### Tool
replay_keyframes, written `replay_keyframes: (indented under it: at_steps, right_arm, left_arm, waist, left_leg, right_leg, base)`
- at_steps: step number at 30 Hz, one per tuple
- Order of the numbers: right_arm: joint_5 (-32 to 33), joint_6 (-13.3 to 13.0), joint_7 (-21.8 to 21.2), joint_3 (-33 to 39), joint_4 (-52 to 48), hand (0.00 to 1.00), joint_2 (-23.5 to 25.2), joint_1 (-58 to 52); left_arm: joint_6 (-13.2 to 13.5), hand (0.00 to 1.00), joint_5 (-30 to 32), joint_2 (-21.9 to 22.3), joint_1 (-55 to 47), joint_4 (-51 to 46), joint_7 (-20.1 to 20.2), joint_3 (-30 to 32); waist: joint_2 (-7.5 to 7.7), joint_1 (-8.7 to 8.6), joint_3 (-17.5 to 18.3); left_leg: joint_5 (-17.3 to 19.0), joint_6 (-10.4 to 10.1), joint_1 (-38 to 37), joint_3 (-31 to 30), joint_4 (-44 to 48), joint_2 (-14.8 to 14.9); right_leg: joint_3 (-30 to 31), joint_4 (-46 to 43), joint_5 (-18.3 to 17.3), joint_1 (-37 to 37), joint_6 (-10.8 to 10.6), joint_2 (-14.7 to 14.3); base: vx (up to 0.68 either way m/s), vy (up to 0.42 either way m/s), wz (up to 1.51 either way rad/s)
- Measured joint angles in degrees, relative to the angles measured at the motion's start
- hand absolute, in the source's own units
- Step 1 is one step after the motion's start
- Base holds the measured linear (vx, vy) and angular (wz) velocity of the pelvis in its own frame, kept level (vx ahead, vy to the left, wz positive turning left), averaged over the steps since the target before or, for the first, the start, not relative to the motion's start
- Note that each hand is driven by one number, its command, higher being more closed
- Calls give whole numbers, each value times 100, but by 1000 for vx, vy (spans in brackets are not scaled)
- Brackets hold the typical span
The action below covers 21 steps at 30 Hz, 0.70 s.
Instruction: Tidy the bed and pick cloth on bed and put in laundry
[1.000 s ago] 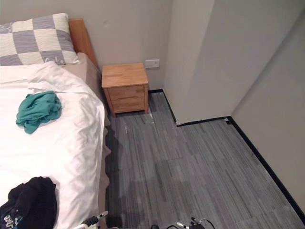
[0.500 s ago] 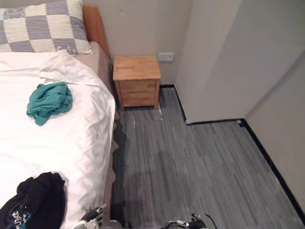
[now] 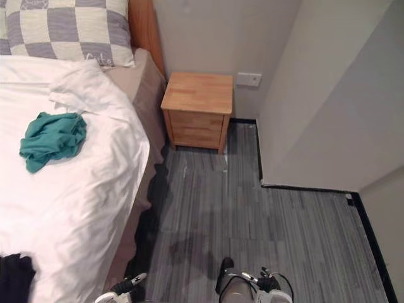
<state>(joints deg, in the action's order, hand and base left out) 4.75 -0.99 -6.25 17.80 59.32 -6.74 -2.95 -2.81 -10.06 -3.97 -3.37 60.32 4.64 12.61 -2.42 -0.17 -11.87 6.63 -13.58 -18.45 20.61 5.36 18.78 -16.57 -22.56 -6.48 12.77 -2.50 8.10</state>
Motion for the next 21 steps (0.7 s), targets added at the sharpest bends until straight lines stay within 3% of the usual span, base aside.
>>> replay_keyframes:
  at_steps: [2,3,4,5,6,7,8,9,10,11,12,14,15,16,17,18,19,21]
  right_arm:
    - [25,157,0,-91,24,0,-10,-24]
    - [22,216,-14,-131,37,0,-3,-29]
    - [2,248,-43,-228,46,0,-4,-48]
    - [-33,258,-73,-283,51,0,-28,-37]
    - [-161,243,-147,-311,140,0,-49,-39]
    - [-256,237,-169,-348,190,0,-69,-33]
    - [-453,173,-202,-455,293,0,-154,-37]
    - [-515,142,-222,-484,291,0,-181,-37]
    - [-636,89,-237,-495,273,0,-219,-31]
    - [-709,59,-236,-494,275,0,-217,-42]
    - [-720,34,-229,-493,282,0,-200,-84]
    - [-700,-10,-201,-496,273,0,-57,-14]
    - [-679,-17,-151,-458,272,0,-92,-19]
    - [-663,-23,-134,-452,271,0,-108,-27]
    - [-658,-59,-113,-458,259,0,-104,-35]
    - [-665,-82,-106,-464,255,0,-102,37]
    - [-684,-135,-102,-454,218,0,-62,293]
    - [-652,-167,-134,-456,139,0,12,495]
  left_arm:
    - [40,0,34,72,-104,-35,49,132]
    - [73,0,36,75,-142,-62,21,206]
    - [145,0,11,50,-185,-169,9,274]
    - [201,0,-29,48,-174,-254,9,276]
    - [227,0,-48,75,-192,-263,4,251]
    - [240,0,-66,107,-220,-271,0,245]
    - [267,0,-256,210,-241,-348,-5,258]
    - [279,0,-306,229,-243,-353,-16,259]
    - [298,0,-369,257,-251,-344,-43,217]
    - [300,0,-369,246,-251,-332,-53,195]
    - [291,0,-365,244,-220,-291,-50,177]
    - [281,0,-347,216,-113,-272,-37,248]
    - [228,0,-341,189,-82,-231,-73,257]
    - [200,0,-344,218,-88,-219,-70,254]
    - [191,0,-358,204,-116,-224,-74,232]
    - [208,0,-371,198,-158,-266,-73,224]
    - [196,0,-390,165,-176,-253,-78,219]
    - [170,0,-359,94,-161,-238,-70,186]
  waist:
    - [12,17,169]
    - [29,16,219]
    - [65,16,209]
    - [91,22,178]
    - [86,26,155]
    - [92,36,149]
    - [43,104,136]
    - [14,124,129]
    - [-84,149,107]
    - [-94,155,113]
    - [-6,119,220]
    - [175,57,131]
    - [107,-3,129]
    - [97,-9,137]
    - [168,50,159]
    - [173,112,162]
    - [133,163,193]
    - [194,160,166]
  left_leg:
    - [-200,21,110,-401,639,295]
    - [-319,210,376,-655,1204,412]
    - [-550,630,861,-903,2166,581]
    - [-364,704,1294,-1165,3027,549]
    - [269,598,1838,-1350,3915,129]
    - [449,559,1958,-1309,3980,-91]
    - [706,574,2195,-997,3527,-637]
    - [705,589,2248,-819,3179,-770]
    - [584,713,2260,-347,2173,-952]
    - [596,845,2216,43,1791,-965]
    - [526,993,2071,640,1241,-1082]
    - [480,950,2326,1946,1455,-1020]
    - [377,1424,2280,2763,1058,-1092]
    - [311,1783,2156,2820,774,-1243]
    - [259,1815,1950,2652,542,-1468]
    - [297,1836,1908,2569,503,-1495]
    - [388,1851,1831,2418,520,-1490]
    - [496,1857,1708,2124,556,-1496]
  right_leg:
    - [-78,-351,-560,-102,87,-130]
    - [-119,-252,-638,-234,123,-217]
    - [-115,43,-684,-522,180,-353]
    - [-67,316,-685,-759,191,-458]
    - [100,760,-650,-1180,332,-531]
    - [161,875,-640,-1309,346,-522]
    - [189,1150,-574,-1586,335,-460]
    - [165,1221,-502,-1659,329,-445]
    - [127,1293,-451,-1793,280,-479]
    - [86,1305,-479,-1846,232,-484]
    - [-154,1438,-477,-1930,135,-386]
    - [-713,1873,-355,-2160,35,-221]
    - [-1202,1934,-371,-2433,13,-212]
    - [-1325,1891,-419,-2560,-61,-206]
    - [-1420,1686,-485,-2672,-156,-71]
    - [-1395,1425,-509,-2641,-196,-12]
    - [-1271,255,-632,-2323,-421,219]
    - [-1006,-1572,-405,-1624,-429,617]
  base:
    - [318,-359,1]
    - [327,-353,4]
    - [255,-264,8]
    - [276,-228,5]
    - [231,-136,-5]
    - [315,-116,-29]
    - [232,-34,-37]
    - [283,12,-44]
    - [203,44,-24]
    - [336,53,18]
    - [399,59,77]
    - [376,98,158]
    - [224,114,183]
    - [270,155,188]
    - [192,117,104]
    - [325,172,88]
    - [287,133,50]
    - [321,89,77]
